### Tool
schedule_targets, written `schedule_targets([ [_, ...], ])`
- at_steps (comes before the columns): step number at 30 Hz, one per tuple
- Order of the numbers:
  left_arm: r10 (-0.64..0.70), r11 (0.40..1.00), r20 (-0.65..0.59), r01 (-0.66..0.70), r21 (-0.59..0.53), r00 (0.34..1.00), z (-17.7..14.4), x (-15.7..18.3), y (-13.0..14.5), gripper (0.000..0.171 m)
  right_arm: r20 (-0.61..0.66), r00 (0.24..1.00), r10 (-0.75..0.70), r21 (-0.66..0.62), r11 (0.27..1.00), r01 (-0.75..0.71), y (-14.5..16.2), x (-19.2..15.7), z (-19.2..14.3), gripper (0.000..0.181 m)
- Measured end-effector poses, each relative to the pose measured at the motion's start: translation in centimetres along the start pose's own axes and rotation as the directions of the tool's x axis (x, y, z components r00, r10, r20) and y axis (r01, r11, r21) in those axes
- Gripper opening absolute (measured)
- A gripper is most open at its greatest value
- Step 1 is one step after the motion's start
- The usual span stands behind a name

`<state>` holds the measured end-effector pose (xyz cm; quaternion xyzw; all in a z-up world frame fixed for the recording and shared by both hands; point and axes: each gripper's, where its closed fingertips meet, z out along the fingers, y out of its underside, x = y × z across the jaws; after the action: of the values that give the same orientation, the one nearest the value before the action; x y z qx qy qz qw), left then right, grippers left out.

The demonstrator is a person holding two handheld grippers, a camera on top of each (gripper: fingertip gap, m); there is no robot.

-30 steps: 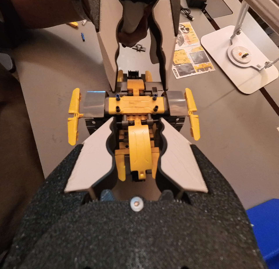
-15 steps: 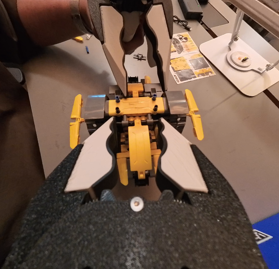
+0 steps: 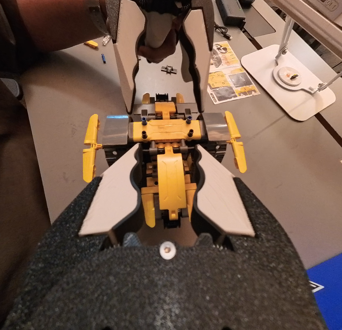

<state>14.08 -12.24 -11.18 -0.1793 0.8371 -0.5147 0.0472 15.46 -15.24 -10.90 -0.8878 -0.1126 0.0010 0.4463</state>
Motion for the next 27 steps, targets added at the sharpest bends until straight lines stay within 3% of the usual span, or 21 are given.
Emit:
schedule_targets([
  [27, -0.013, 1.000, -0.032, 0.012, -0.019, 0.999, 0.35, 0.19, 0.43, 0.076, 0.048, 0.999, 0.019, 0.093, 0.995, -0.023, -0.07, -0.03, 0.11, 0.054],
])
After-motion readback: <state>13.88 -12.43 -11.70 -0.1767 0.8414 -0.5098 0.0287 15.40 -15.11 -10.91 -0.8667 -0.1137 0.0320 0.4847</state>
